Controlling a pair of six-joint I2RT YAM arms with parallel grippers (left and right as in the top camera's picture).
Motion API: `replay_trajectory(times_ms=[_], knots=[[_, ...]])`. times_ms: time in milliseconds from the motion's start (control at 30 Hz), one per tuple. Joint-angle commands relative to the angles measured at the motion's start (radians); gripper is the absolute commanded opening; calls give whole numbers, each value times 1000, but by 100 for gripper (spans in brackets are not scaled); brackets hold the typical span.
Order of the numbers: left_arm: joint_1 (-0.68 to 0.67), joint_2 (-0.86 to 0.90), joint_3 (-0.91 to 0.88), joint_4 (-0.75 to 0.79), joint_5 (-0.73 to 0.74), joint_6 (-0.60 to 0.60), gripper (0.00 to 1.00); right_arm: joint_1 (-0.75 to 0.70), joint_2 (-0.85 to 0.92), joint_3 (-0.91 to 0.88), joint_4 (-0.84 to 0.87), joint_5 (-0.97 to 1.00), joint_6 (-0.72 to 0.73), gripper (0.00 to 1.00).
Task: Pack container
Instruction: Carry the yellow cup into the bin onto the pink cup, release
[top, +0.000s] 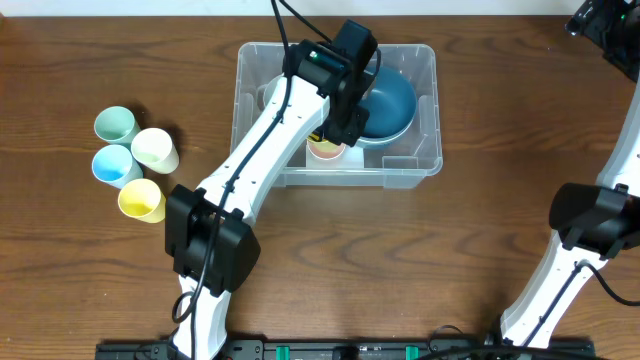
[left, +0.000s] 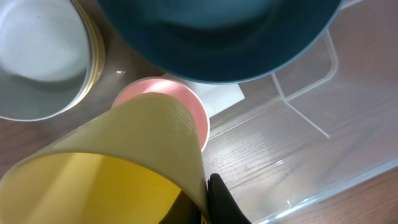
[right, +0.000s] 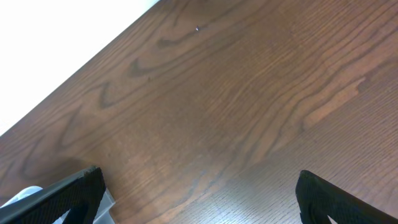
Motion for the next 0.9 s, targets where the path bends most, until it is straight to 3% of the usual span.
replay_trajectory(times_ms=[0, 233, 267, 333, 400, 667, 867], knots=[[5, -1, -3, -5, 9, 0, 6, -2, -35, 2, -2, -3, 15, 99], [5, -1, -3, -14, 6, 0, 6, -2, -35, 2, -2, -3, 15, 99], [5, -1, -3, -20, 6, 0, 10, -2, -35, 2, -2, -3, 15, 99], [5, -1, -3, -26, 6, 3, 31, -2, -35, 2, -2, -3, 15, 99], [5, -1, -3, -27, 6, 3, 43, -2, -35, 2, -2, -3, 15, 99], [50, -34, 24, -26, -25, -2, 44, -2, -35, 2, -2, -3, 15, 99], [228, -179, 102, -37, -25, -8, 44, -2, -35, 2, -2, -3, 15, 99]])
